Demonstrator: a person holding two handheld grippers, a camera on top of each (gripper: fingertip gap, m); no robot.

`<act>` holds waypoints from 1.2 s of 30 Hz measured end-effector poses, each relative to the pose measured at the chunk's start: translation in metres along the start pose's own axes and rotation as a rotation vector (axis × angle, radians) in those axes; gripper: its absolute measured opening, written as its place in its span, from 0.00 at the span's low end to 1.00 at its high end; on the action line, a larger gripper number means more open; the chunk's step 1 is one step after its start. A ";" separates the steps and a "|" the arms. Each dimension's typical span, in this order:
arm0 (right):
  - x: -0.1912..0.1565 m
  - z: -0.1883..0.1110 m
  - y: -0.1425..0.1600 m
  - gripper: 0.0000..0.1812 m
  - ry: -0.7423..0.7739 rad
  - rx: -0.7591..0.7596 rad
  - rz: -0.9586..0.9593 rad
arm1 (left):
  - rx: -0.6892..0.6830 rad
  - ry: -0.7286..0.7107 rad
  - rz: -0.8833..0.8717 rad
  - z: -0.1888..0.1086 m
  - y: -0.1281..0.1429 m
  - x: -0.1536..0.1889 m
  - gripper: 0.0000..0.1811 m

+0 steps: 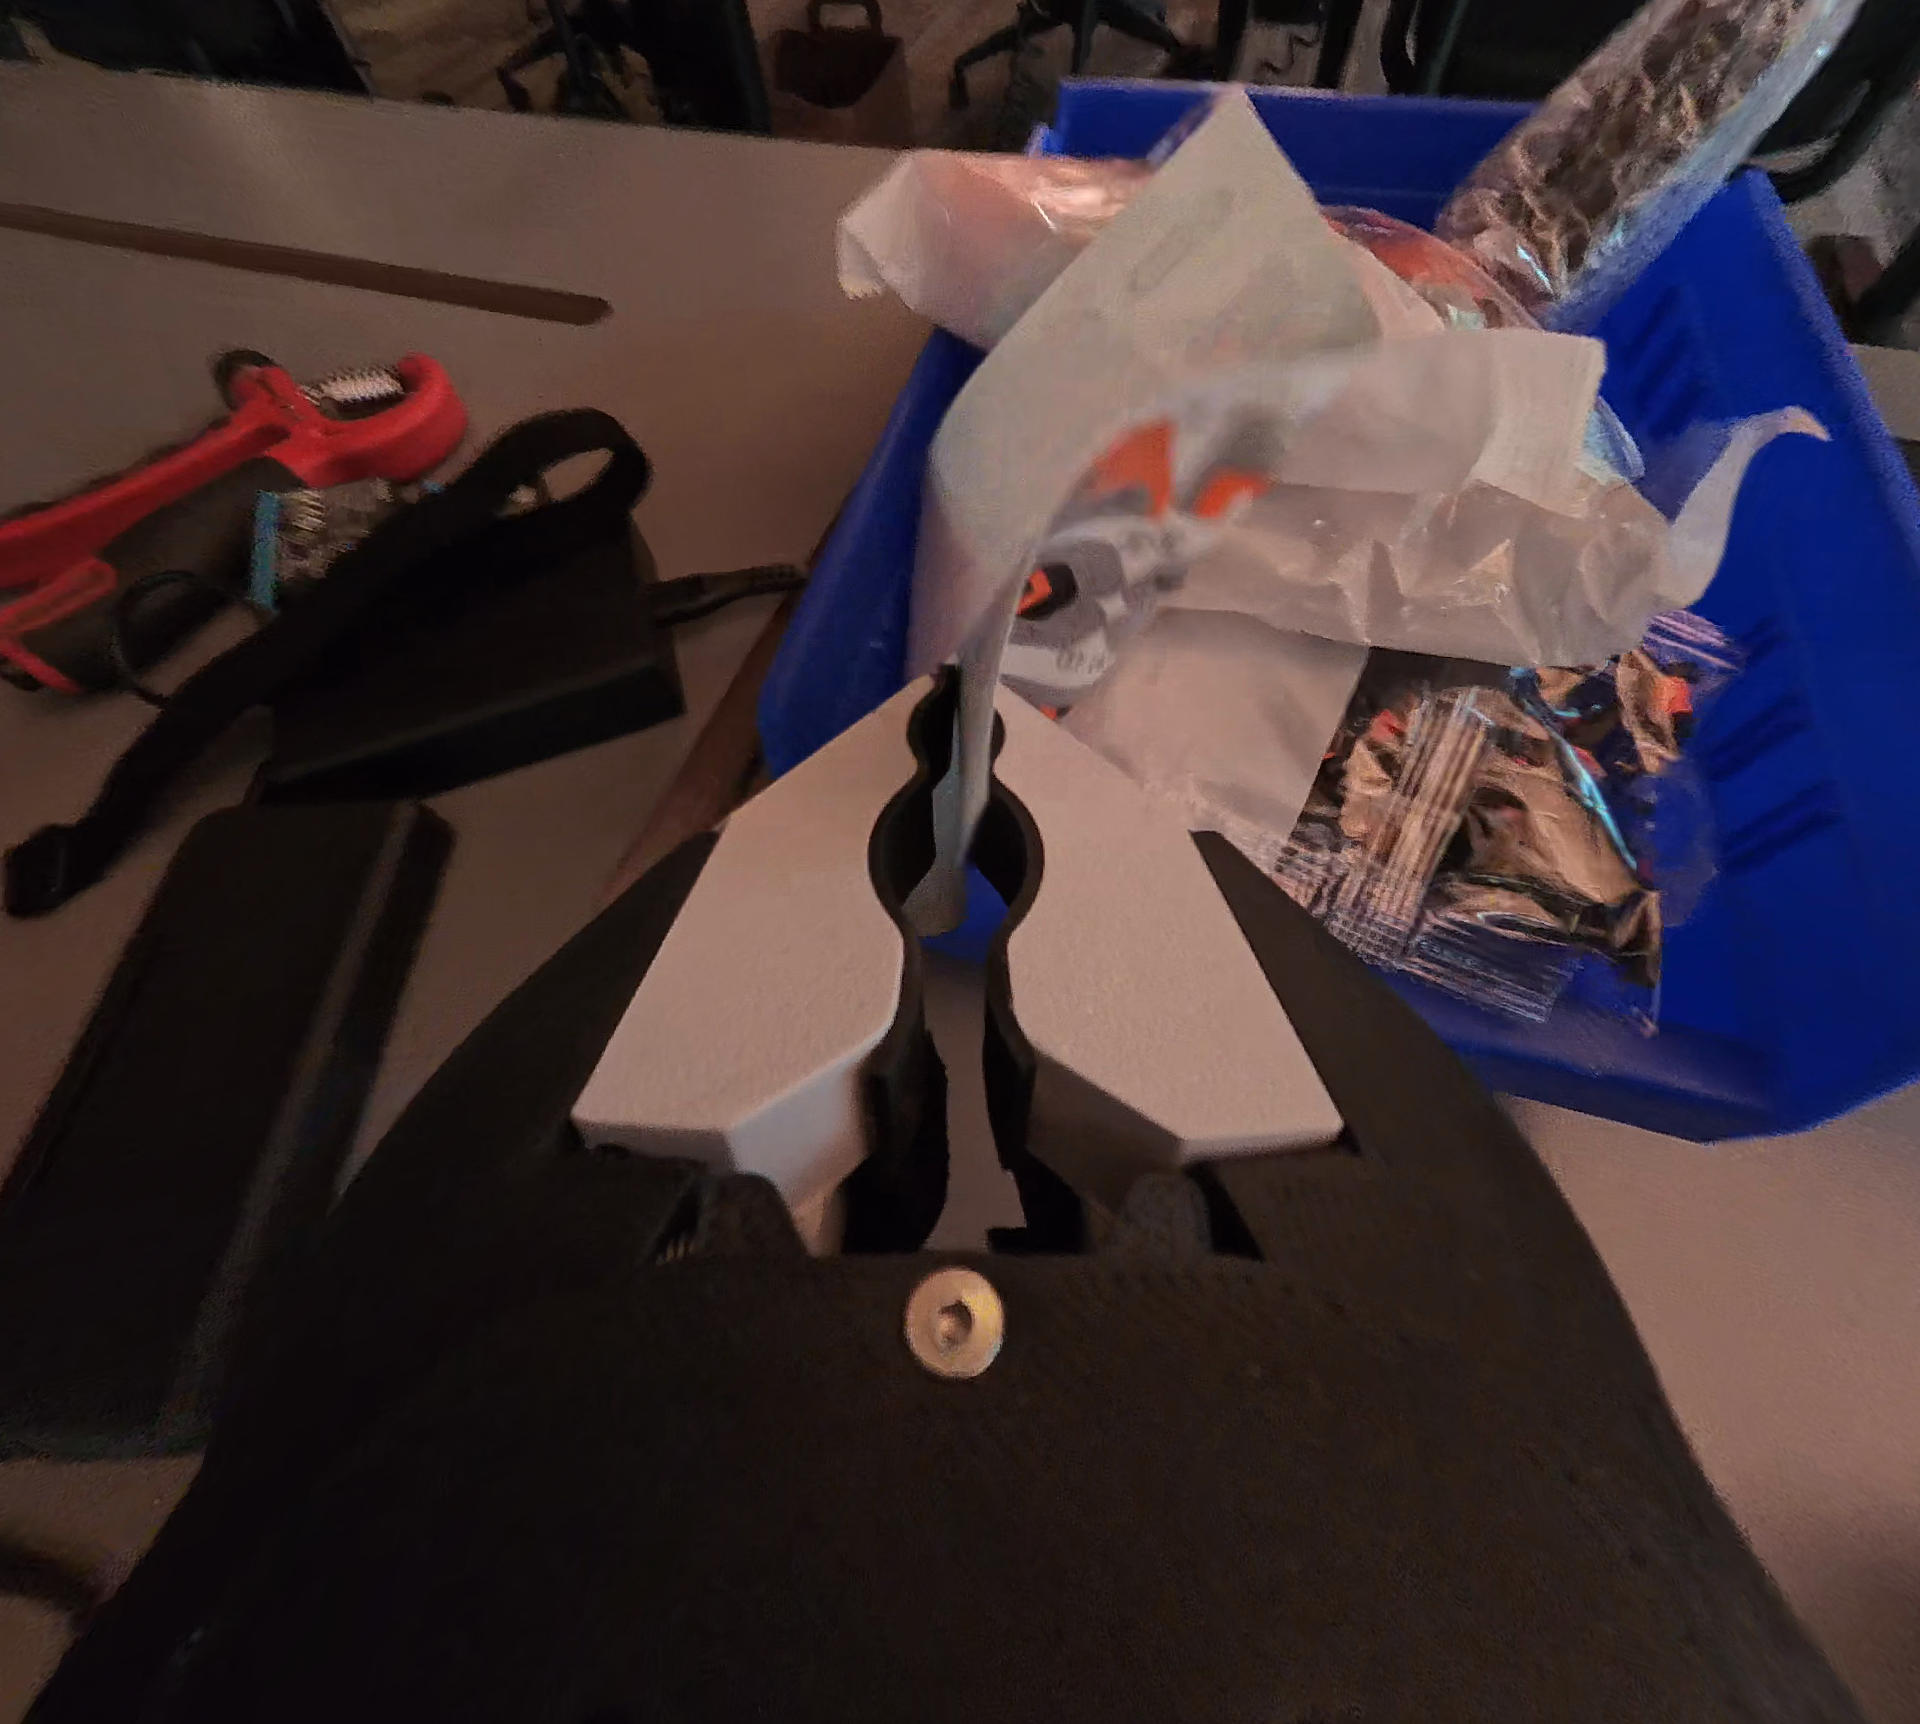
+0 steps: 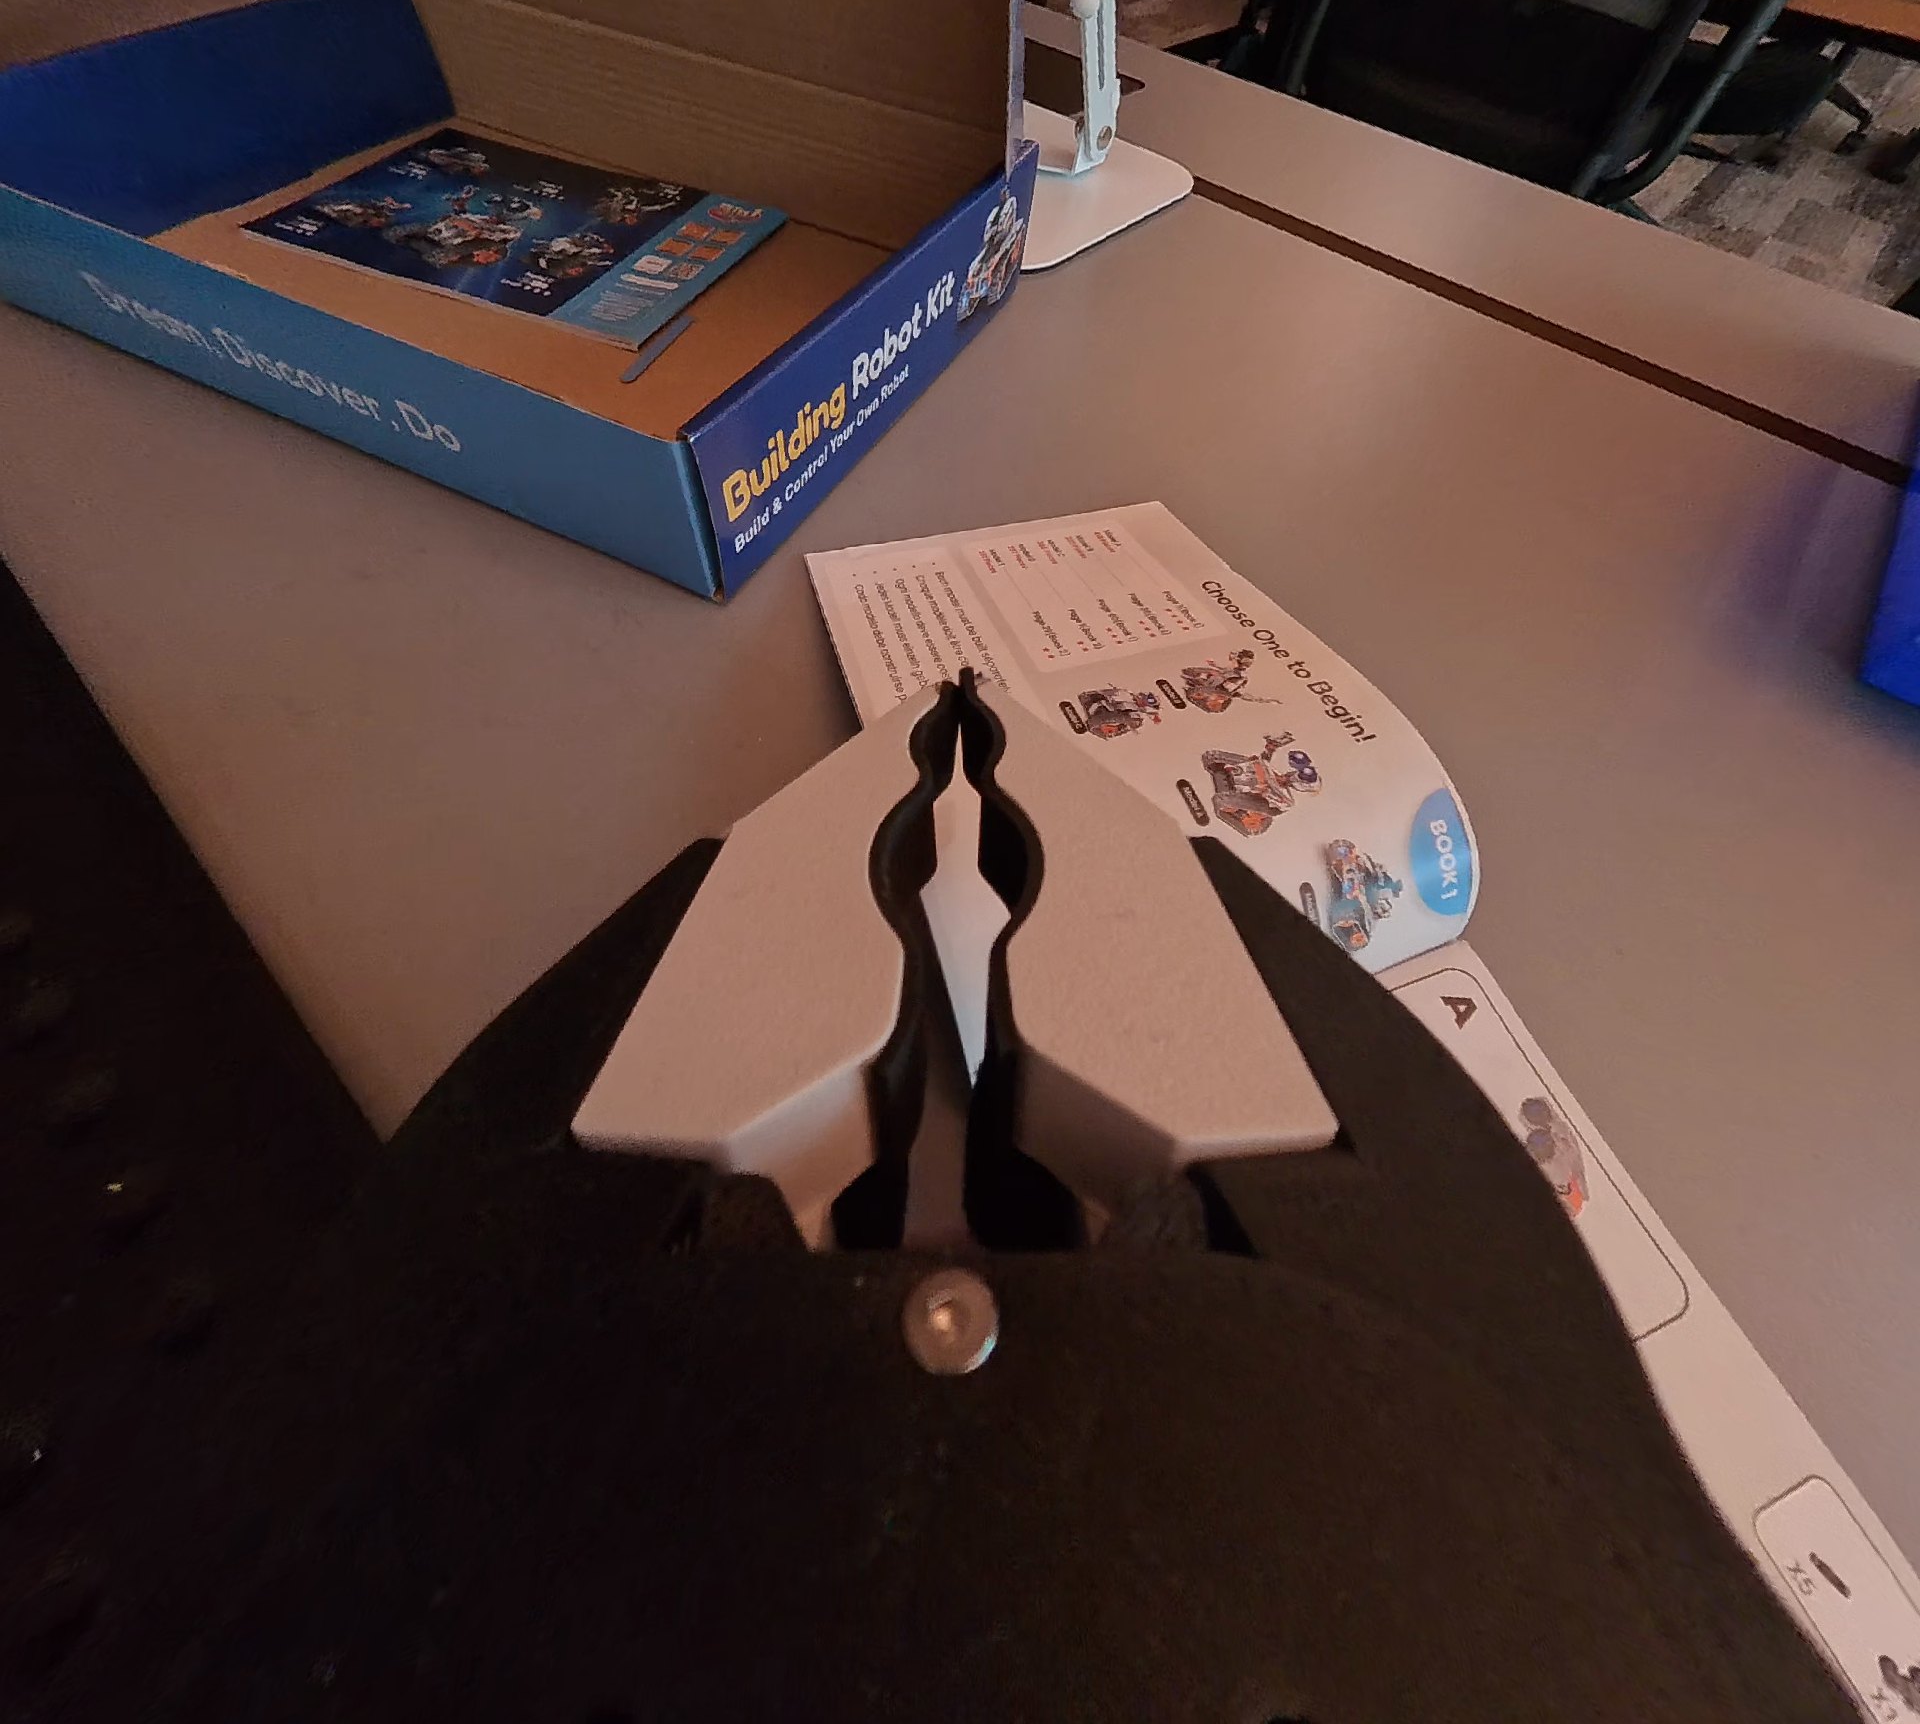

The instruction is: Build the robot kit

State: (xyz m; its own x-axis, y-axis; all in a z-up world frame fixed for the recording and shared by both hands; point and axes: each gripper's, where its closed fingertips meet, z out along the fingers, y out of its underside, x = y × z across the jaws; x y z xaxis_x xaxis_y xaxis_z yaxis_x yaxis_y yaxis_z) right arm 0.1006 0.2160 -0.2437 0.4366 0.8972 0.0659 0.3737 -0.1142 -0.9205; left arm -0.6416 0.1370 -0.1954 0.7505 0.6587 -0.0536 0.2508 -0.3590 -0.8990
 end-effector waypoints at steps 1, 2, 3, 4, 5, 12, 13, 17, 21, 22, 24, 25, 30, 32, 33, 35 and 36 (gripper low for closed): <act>0.000 0.000 0.000 0.00 -0.001 -0.003 -0.004 | 0.003 0.034 -0.031 0.001 -0.001 0.004 0.00; -0.001 0.000 0.001 0.00 -0.001 -0.005 -0.006 | 0.020 0.057 -0.058 -0.001 -0.005 0.005 0.00; -0.001 0.000 0.001 0.00 0.000 -0.005 -0.007 | 0.031 0.073 -0.070 -0.002 -0.007 0.004 0.00; -0.001 0.000 0.000 0.00 0.000 -0.002 -0.007 | 0.031 0.072 -0.069 -0.003 -0.006 0.002 0.01; -0.001 0.000 0.000 0.00 -0.001 0.001 -0.006 | 0.028 0.069 -0.067 -0.004 -0.004 -0.001 0.01; -0.003 0.001 0.001 0.00 -0.008 -0.010 -0.017 | 0.047 0.102 -0.075 -0.005 -0.015 0.000 0.00; -0.003 0.001 0.001 0.00 -0.007 -0.009 -0.018 | 0.004 0.085 -0.058 0.003 -0.008 -0.002 0.00; -0.003 0.001 0.001 0.00 -0.002 -0.008 -0.014 | -0.006 -0.002 0.006 0.015 -0.011 -0.004 0.00; -0.002 0.001 0.001 0.00 -0.002 -0.009 -0.015 | -0.036 -0.002 -0.089 0.019 -0.005 -0.011 0.04; -0.002 0.001 0.001 0.00 -0.003 -0.008 -0.015 | -0.029 -0.005 -0.096 0.017 -0.005 -0.014 0.09; -0.003 0.001 0.000 0.00 -0.008 -0.007 -0.014 | -0.005 0.025 -0.115 0.011 -0.006 -0.014 0.13; -0.003 0.001 0.000 0.00 -0.010 -0.006 -0.016 | -0.007 0.036 -0.118 0.008 -0.005 -0.014 0.14; -0.005 0.000 -0.003 0.00 -0.017 0.008 -0.022 | 0.064 0.069 -0.117 -0.015 -0.014 -0.015 0.29; -0.005 -0.002 -0.004 0.00 -0.019 0.016 -0.021 | 0.060 0.053 -0.098 -0.022 -0.013 -0.017 0.32; -0.006 -0.002 -0.005 0.00 -0.020 0.018 -0.022 | 0.053 0.054 -0.078 -0.023 -0.011 -0.016 0.31; -0.007 -0.002 -0.005 0.00 -0.023 0.021 -0.025 | 0.019 0.067 -0.051 -0.023 -0.003 -0.013 0.25; -0.007 -0.002 -0.006 0.00 -0.025 0.021 -0.027 | 0.008 0.069 -0.044 -0.023 -0.001 -0.012 0.24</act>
State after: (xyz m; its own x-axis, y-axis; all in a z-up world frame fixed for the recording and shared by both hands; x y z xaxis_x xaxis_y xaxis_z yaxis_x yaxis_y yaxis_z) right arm 0.0973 0.2090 -0.2381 0.4060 0.9102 0.0814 0.3673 -0.0810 -0.9266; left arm -0.6368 0.1136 -0.1838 0.7791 0.6267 0.0157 0.2795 -0.3249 -0.9035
